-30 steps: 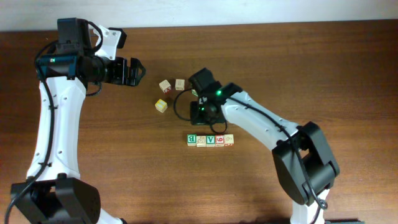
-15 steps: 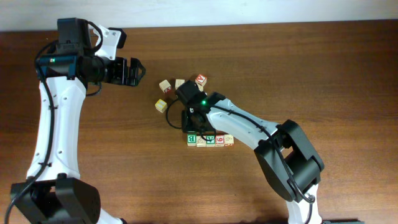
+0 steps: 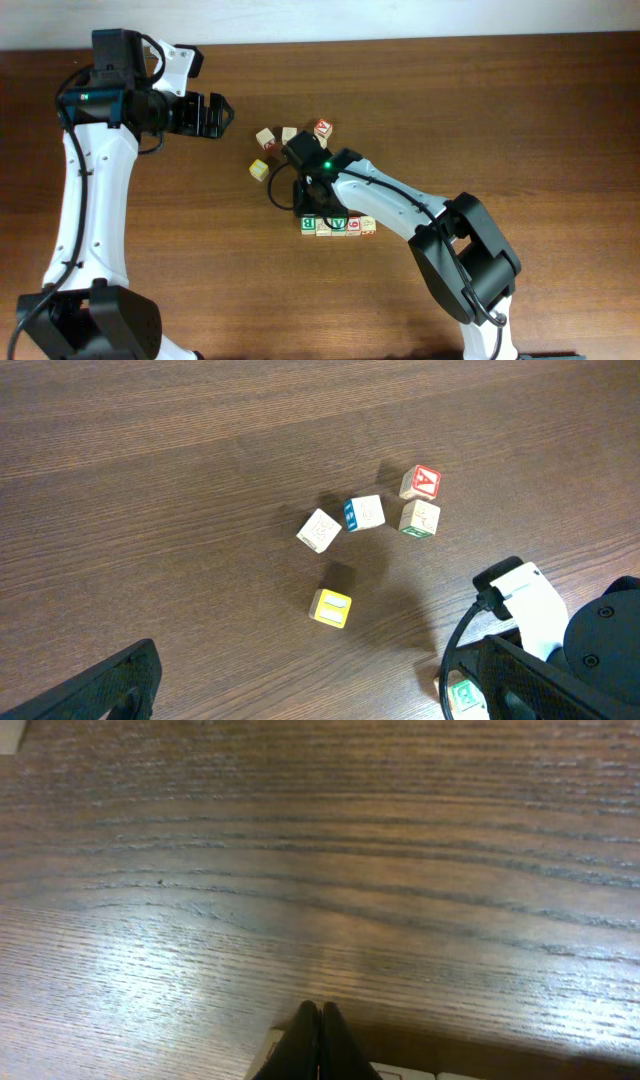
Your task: Rotate 5 blocks
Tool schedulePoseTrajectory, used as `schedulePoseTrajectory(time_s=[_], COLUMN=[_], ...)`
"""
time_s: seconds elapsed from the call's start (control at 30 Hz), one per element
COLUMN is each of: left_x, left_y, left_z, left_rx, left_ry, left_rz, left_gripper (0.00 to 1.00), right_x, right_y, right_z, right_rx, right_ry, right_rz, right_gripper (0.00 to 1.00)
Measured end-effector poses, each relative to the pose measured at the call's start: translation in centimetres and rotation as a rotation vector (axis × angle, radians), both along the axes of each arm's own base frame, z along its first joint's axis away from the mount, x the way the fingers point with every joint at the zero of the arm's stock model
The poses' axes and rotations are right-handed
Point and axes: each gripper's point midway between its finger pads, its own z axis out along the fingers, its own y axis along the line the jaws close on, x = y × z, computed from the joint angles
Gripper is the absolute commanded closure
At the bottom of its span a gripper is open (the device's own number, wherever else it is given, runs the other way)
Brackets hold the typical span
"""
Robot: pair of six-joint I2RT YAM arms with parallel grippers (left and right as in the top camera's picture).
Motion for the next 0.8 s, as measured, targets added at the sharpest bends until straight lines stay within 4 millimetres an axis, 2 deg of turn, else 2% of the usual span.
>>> schedulePoseTrajectory(time_s=[0.8], left_x=[0.01], left_y=[-0.01], left_z=[0.01], left_rx=[0.000], left_ry=[0.000], left_rz=[0.000], left_gripper=[0.01], right_x=[-0.68], right_y=[-0.41], right_z=[-0.17], right_rx=[-0.015], right_ry=[0.030], right_rz=[0.000], right_gripper=[0.96])
